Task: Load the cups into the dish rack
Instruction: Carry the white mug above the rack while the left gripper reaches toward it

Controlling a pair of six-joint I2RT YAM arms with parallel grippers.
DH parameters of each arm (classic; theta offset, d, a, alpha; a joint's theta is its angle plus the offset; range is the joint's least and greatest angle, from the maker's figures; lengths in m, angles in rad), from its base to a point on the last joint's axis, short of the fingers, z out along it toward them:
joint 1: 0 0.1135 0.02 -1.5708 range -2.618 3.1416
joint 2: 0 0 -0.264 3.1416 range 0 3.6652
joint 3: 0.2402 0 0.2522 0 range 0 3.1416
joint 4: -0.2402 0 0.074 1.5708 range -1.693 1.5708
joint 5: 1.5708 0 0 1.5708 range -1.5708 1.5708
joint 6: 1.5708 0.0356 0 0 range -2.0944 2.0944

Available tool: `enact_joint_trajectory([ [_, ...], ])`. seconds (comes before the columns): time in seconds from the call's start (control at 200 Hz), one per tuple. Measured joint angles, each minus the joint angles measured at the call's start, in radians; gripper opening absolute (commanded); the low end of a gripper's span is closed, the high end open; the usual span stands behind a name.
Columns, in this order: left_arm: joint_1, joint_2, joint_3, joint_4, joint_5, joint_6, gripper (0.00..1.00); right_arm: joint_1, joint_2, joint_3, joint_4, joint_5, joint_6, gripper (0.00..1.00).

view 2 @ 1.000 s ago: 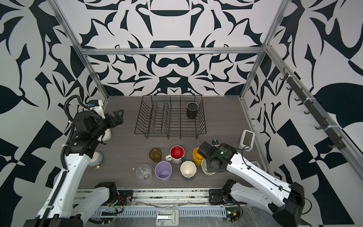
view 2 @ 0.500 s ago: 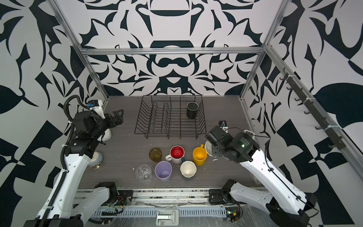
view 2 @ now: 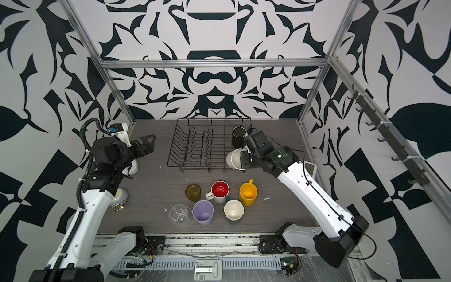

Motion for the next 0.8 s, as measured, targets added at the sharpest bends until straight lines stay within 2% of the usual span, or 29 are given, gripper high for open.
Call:
enact_joint_trajectory([
  [0.32, 0.000, 0.040, -0.010, 0.133, 0.276, -0.204, 0.99, -0.156, 0.028, -0.017, 0.255, -0.274, -0.088, 0.00],
  [0.545, 0.000, -0.064, -0.010, 0.140, 0.433, -0.269, 1.00, -0.160, 0.125, -0.029, 0.438, -0.489, -0.083, 0.00],
  [0.715, 0.000, -0.135, -0.010, 0.155, 0.527, -0.290, 1.00, -0.159, 0.138, -0.077, 0.546, -0.607, -0.077, 0.00],
  [0.8, 0.000, -0.134, -0.033, 0.214, 0.576, -0.320, 1.00, -0.148, 0.137, -0.083, 0.587, -0.655, -0.077, 0.00],
])
